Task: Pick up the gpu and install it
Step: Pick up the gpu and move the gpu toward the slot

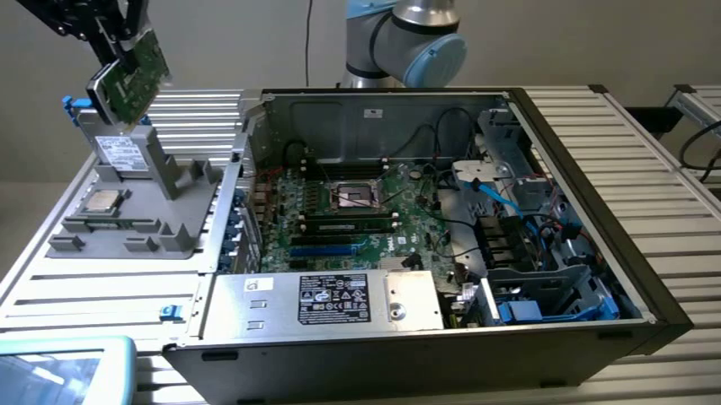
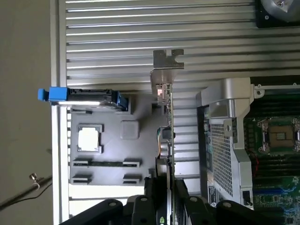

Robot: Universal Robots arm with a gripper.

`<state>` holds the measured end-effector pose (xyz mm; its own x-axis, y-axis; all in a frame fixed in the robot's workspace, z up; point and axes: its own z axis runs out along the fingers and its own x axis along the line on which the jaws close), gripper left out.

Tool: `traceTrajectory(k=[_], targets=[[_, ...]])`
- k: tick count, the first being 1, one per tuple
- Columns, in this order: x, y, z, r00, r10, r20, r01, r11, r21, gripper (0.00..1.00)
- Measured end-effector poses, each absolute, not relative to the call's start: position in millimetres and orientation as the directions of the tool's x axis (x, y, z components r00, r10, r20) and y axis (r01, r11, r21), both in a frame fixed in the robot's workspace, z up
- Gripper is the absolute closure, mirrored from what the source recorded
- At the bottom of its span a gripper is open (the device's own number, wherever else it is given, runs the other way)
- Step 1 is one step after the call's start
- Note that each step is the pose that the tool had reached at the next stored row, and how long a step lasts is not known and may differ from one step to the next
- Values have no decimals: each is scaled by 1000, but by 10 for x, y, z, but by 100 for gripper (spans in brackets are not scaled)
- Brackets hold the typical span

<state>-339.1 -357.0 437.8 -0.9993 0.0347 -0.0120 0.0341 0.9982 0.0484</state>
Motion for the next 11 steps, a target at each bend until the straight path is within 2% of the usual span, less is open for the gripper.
traceTrajectory(k=[11], targets=[[-3390, -3571, 4378, -986, -165, -12, -165, 985, 48, 72]])
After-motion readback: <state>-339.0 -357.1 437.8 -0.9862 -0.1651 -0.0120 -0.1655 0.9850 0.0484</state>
